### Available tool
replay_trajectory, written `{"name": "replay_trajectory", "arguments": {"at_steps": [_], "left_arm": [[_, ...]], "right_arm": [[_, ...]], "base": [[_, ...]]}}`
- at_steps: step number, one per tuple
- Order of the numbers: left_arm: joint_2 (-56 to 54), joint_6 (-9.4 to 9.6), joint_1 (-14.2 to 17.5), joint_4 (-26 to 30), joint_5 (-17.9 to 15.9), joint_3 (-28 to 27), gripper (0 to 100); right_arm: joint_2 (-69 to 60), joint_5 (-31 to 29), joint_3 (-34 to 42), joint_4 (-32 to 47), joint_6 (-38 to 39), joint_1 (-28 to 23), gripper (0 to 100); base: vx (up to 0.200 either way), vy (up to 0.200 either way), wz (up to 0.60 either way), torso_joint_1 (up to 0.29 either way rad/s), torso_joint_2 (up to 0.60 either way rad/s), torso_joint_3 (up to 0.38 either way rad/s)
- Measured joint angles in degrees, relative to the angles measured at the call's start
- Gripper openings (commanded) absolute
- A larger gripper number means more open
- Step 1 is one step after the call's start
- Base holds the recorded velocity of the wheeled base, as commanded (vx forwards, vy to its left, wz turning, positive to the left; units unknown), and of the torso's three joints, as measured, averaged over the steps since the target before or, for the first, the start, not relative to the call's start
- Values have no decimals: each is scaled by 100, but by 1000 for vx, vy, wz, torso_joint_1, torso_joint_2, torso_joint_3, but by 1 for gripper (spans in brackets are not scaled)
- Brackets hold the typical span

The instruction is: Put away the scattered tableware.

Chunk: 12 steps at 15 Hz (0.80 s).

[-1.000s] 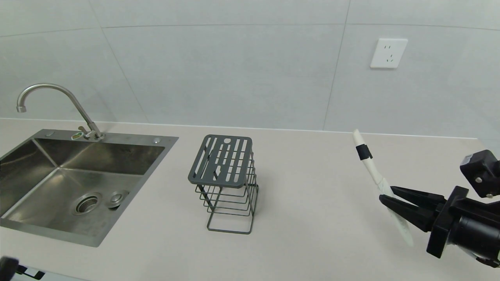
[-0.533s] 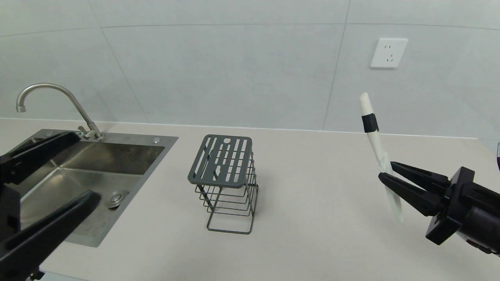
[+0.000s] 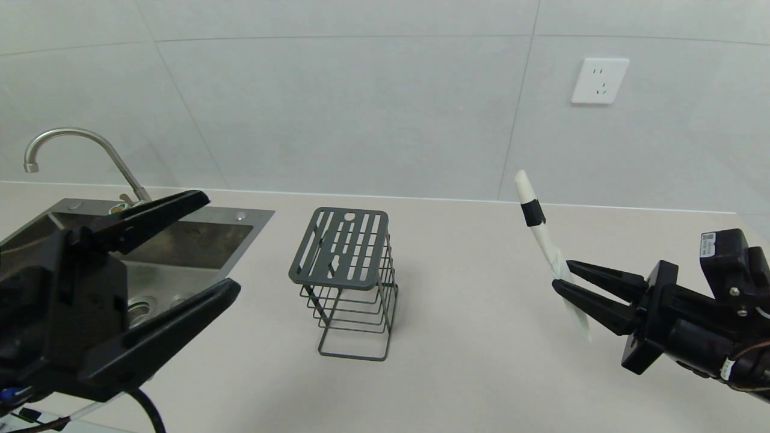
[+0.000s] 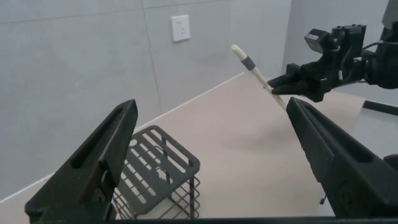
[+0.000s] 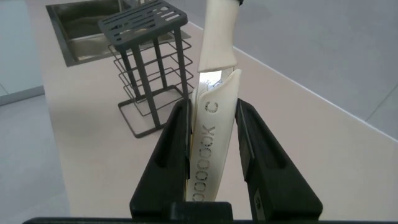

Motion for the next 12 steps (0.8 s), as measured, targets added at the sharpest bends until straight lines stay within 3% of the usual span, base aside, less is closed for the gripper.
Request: {"name": "replay_trajectory", "arguments": {"at_steps": [4, 8, 12], "left_arm": [[909, 5, -385, -841, -394, -13, 100], [1414, 22, -920, -892, -644, -182, 100], [1799, 260, -1086, -896, -798, -599, 100]], "right_arm": [[20, 63, 0, -52, -44, 22, 0], [-61, 63, 30, -107, -46, 141, 0], [-245, 63, 50, -240, -71, 673, 0]], "base": [[0, 0, 0, 0, 0, 0], [0, 0, 0, 0, 0, 0], [0, 0, 0, 0, 0, 0]]}}
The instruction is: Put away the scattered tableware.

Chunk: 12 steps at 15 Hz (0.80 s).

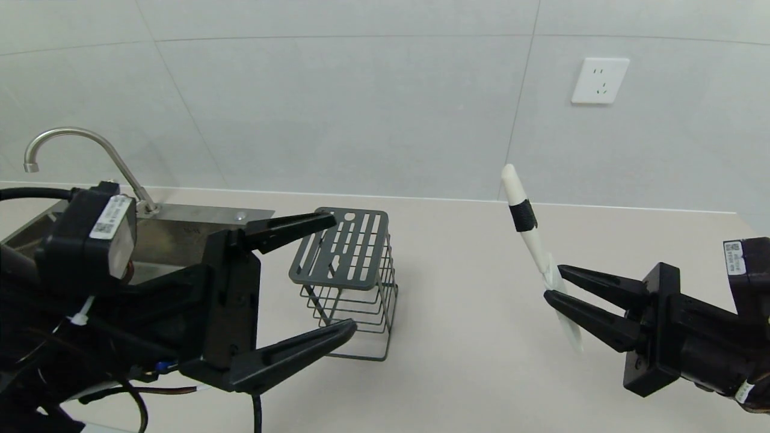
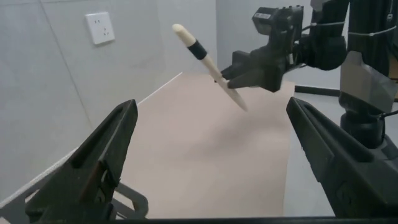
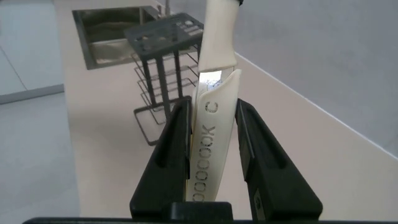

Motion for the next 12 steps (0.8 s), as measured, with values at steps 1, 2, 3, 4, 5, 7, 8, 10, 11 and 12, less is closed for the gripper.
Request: {"name": "replay_trajectory", "arguments": {"at_steps": [1, 2, 3, 4, 5, 7, 8, 10, 11, 12], "left_arm": [[80, 15, -52, 0, -20, -94, 100], [155, 15, -135, 0, -28, -184, 100], [218, 13, -215, -2, -30, -254, 100], [301, 9, -344, -5, -30, -341, 100], [389, 4, -449, 0, -33, -424, 100], [629, 4, -595, 0, -30, -680, 100], [761, -9, -664, -5, -30, -833, 100], [990, -30, -813, 0, -33, -1083, 100], [1113, -82, -920, -5, -30, -1231, 100], [1213, -137, -1006, 1, -33, -1337, 100]], "right_arm": [[-63, 0, 5, -6, -4, 102, 0], [-124, 0, 29, -20, -13, 160, 0], [-171, 0, 60, -28, -17, 190, 0], [-221, -1, 132, -39, -28, 221, 0], [-267, 0, 179, -48, -50, 260, 0], [-384, 0, 265, -50, -69, 372, 0], [-433, 2, 304, -48, -72, 396, 0], [-502, 0, 355, -48, -91, 416, 0], [-535, 0, 361, -48, -101, 444, 0], [-566, -1, 367, -45, -105, 471, 0]], "base": [[0, 0, 0, 0, 0, 0], [0, 0, 0, 0, 0, 0], [0, 0, 0, 0, 0, 0], [0, 0, 0, 0, 0, 0], [0, 0, 0, 0, 0, 0], [0, 0, 0, 0, 0, 0], [0, 0, 0, 0, 0, 0], [0, 0, 0, 0, 0, 0], [0, 0, 0, 0, 0, 0], [0, 0, 0, 0, 0, 0]]}}
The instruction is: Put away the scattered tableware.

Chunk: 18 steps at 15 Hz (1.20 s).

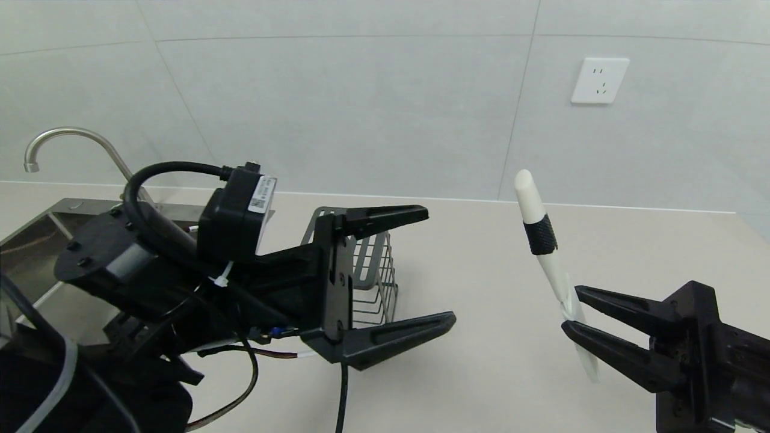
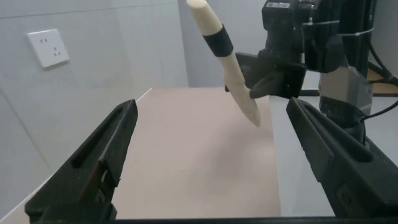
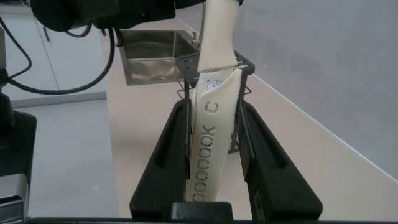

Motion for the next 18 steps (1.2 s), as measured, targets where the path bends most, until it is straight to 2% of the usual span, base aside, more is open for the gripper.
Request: {"name": "replay_trajectory", "arguments": {"at_steps": [2, 7, 12, 16, 18], "left_arm": [[234, -93, -245, 2, -1, -339, 100], [791, -154, -656, -4, 0, -1019, 100], [1069, -468, -844, -6, 22, -1438, 100], [1182, -630, -946, -4, 49, -1692, 100], [1193, -794, -1062, -4, 57, -1835, 100]], "right_arm": [[-74, 1, 16, -2, 2, 45, 0], [-280, 1, 245, 0, 0, 67, 0], [-374, 0, 366, -16, -49, 180, 0], [-367, 0, 346, -16, -66, 221, 0], [-319, 0, 330, -11, -76, 224, 0]], "base": [[0, 0, 0, 0, 0, 0], [0, 0, 0, 0, 0, 0], [0, 0, 0, 0, 0, 0], [0, 0, 0, 0, 0, 0], [0, 0, 0, 0, 0, 0]]}}
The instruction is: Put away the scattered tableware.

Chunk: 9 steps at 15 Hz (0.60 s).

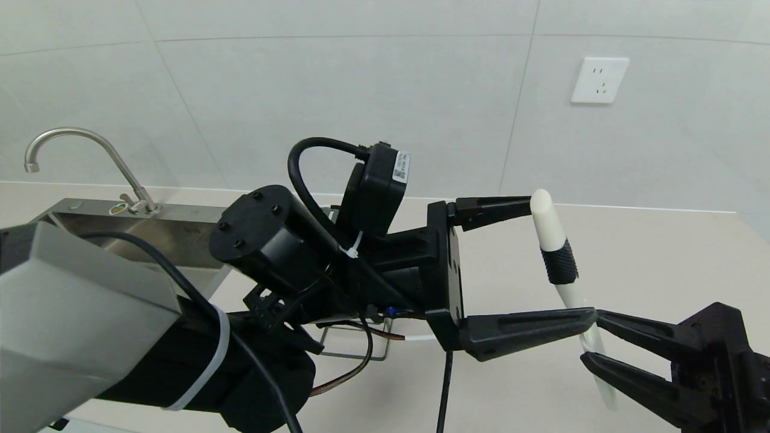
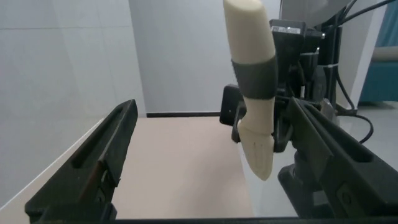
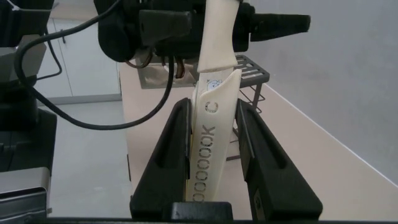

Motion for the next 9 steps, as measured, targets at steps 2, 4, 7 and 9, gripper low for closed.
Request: {"name": "replay_trajectory", "arguments": {"at_steps": [2, 4, 7, 9], "left_arm": [[-5, -26, -62, 0, 51, -55, 100], [-16, -41, -99, 0, 88, -69, 100], [-50, -41, -151, 0, 93, -69, 100], [-63, -41, -184, 0, 90, -52, 0]], "right_arm": [[33, 0, -61, -2, -4, 5, 0], [52, 0, -80, -2, -4, 5, 0], [69, 0, -87, -2, -4, 2, 0], [74, 1, -94, -2, -4, 2, 0]], "base": [[0, 0, 0, 0, 0, 0], [0, 0, 0, 0, 0, 0], [0, 0, 0, 0, 0, 0], [0, 0, 0, 0, 0, 0]]}}
